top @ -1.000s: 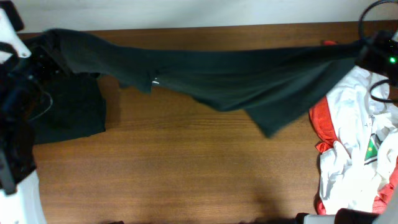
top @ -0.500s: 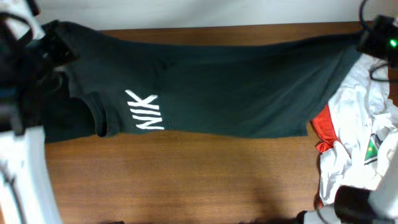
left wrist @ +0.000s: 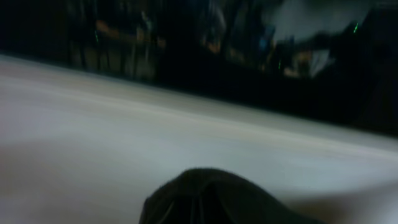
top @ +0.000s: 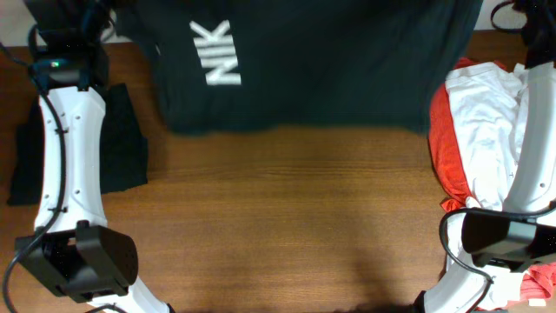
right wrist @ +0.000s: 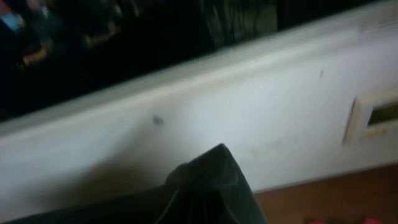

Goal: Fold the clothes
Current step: 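Stretch the shirt between both grippers and lay it flat on the table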

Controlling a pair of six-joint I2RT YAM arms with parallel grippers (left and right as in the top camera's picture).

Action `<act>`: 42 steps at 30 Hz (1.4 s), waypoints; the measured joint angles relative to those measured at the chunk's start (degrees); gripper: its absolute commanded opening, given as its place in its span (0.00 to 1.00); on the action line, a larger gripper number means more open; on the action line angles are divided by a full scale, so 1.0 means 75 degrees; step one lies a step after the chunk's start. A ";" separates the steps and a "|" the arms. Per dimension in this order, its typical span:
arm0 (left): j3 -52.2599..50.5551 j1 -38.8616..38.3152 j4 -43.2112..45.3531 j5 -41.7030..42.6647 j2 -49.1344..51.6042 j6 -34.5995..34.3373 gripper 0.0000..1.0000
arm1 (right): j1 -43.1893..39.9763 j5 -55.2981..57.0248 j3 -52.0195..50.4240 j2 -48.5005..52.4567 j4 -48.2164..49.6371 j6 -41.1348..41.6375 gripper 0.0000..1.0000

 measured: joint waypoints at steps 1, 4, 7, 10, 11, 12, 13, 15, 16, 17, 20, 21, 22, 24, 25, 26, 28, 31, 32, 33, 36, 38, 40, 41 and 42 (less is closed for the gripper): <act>0.0154 0.0023 0.0038 -0.0041 0.0000 0.0000 0.01 | -0.0003 0.0058 0.0131 -0.0009 -0.0029 0.0029 0.04; 0.1303 0.0216 -0.0245 -0.0125 0.0041 -0.0003 0.01 | -0.0015 0.0280 0.0752 -0.0020 -0.0382 0.0099 0.04; 0.2600 0.0469 -0.1682 -0.0055 -0.0047 -0.0009 0.01 | -0.0073 0.0370 0.1250 -0.0210 -0.1274 0.0061 0.04; 0.3331 0.0595 -0.4162 0.0195 -0.0344 -0.0006 0.01 | -0.0128 0.0481 0.1469 -0.0463 -0.2935 -0.0163 0.04; 0.3471 0.0597 -0.5330 0.0242 -0.0437 0.0003 0.01 | -0.0140 0.0516 0.1478 -0.0481 -0.3351 -0.0227 0.04; 0.3480 0.0586 -0.6181 0.0309 -0.0487 0.0023 0.01 | -0.0152 0.0571 0.1466 -0.0484 -0.4016 -0.0338 0.04; 0.3477 0.0557 -0.7067 0.0344 -0.0490 0.0073 0.01 | -0.0160 0.0641 0.1413 -0.0469 -0.4453 -0.0379 0.04; 0.3276 0.0443 -0.8545 0.0399 -0.0318 0.0189 0.01 | -0.0172 0.0836 0.1204 -0.0350 -0.5569 -0.0507 0.04; 0.3182 0.0391 -0.9055 0.0396 -0.0210 0.0233 0.01 | -0.0175 0.0930 0.1093 -0.0286 -0.5896 -0.0545 0.04; 0.3025 0.0300 -0.9652 0.0396 -0.0038 0.0332 0.00 | -0.0175 0.1067 0.0895 -0.0207 -0.6213 -0.0571 0.04; 0.2226 0.0047 -1.0864 0.0396 0.0484 0.0638 0.01 | -0.0192 0.1352 0.0061 0.0029 -0.6878 -0.0723 0.04; 0.1874 -0.0044 -1.1112 0.0385 0.0650 0.0772 0.01 | -0.0195 0.1411 -0.0291 0.0082 -0.7015 -0.0766 0.04; 0.1475 -0.0128 -1.1249 0.0391 0.0764 0.0877 0.00 | -0.0198 0.1448 -0.0673 0.0099 -0.7143 -0.0799 0.04; 0.0405 -0.0297 -1.1267 0.0396 0.0868 0.1072 0.01 | -0.0201 0.1521 -0.1626 0.0122 -0.7443 -0.0903 0.04; -0.0012 -0.0344 -1.1287 0.0385 0.0886 0.1113 0.01 | -0.0201 0.1533 -0.1958 0.0134 -0.7484 -0.0930 0.04; -0.0396 -0.0382 -1.1293 0.0376 0.0883 0.1148 0.01 | -0.0201 0.1542 -0.2378 0.0134 -0.7533 -0.0941 0.04; -0.1256 -0.0420 -1.1284 0.0321 0.0883 0.1207 0.01 | -0.0207 0.1568 -0.3471 0.0137 -0.7560 -0.0976 0.04; -0.2439 -0.0420 -1.1106 -0.0009 0.0836 0.1224 0.01 | -0.0213 0.1591 -0.4538 0.0143 -0.7405 -0.0994 0.04; -0.2806 -0.0417 -1.1042 -0.0143 0.0793 0.1218 0.01 | -0.0221 0.1597 -0.4881 0.0143 -0.7312 -0.0997 0.04; -0.3179 -0.0411 -1.0955 -0.0289 0.0714 0.1212 0.00 | -0.0236 0.1597 -0.5182 0.0143 -0.7216 -0.0994 0.04; -0.4278 -0.0230 -1.0634 -0.0632 -0.0067 0.1116 0.00 | -0.0358 0.1620 -0.6024 0.0070 -0.6916 -0.0962 0.04; -0.4707 0.0154 -1.0462 -0.0740 -0.0848 0.1011 0.00 | -0.0487 0.1617 -0.6540 -0.0146 -0.6633 -0.0935 0.04; -0.4945 0.0784 -1.0302 -0.0775 -0.1763 0.0933 0.00 | -0.0682 0.1617 -0.7146 -0.0644 -0.6481 -0.0924 0.04; -0.4992 0.1003 -1.0308 -0.0758 -0.2037 0.0924 0.01 | -0.0740 0.1617 -0.7283 -0.0822 -0.6455 -0.0924 0.04; -0.5053 0.1288 -1.0305 -0.0731 -0.2372 0.0906 0.01 | -0.0816 0.1617 -0.7495 -0.1093 -0.6341 -0.0909 0.04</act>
